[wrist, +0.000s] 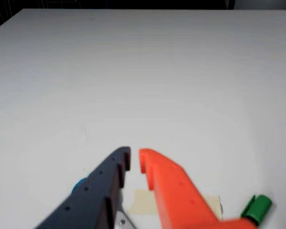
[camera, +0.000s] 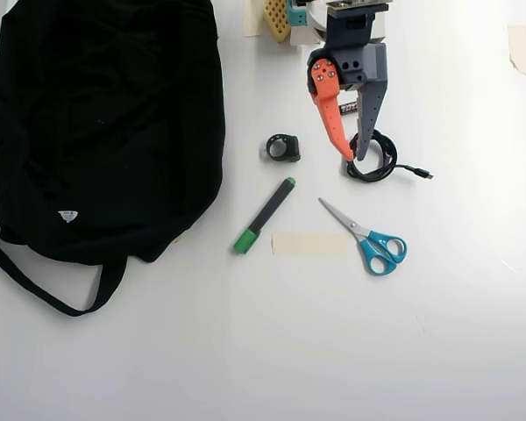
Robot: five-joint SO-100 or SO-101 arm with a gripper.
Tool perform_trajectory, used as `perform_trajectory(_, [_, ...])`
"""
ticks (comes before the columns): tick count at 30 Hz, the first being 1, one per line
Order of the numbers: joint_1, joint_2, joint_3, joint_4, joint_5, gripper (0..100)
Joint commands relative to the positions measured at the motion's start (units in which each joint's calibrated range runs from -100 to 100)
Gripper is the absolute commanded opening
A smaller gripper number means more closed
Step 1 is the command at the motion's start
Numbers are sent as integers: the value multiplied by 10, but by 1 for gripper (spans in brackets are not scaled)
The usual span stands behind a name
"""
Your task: Put the green marker into the black bag
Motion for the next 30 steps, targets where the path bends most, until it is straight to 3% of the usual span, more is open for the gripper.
perform_trajectory(1, [-4,16,-52,-11,1,2])
perform_trajectory(30, [70,399,-470,-11,2,3])
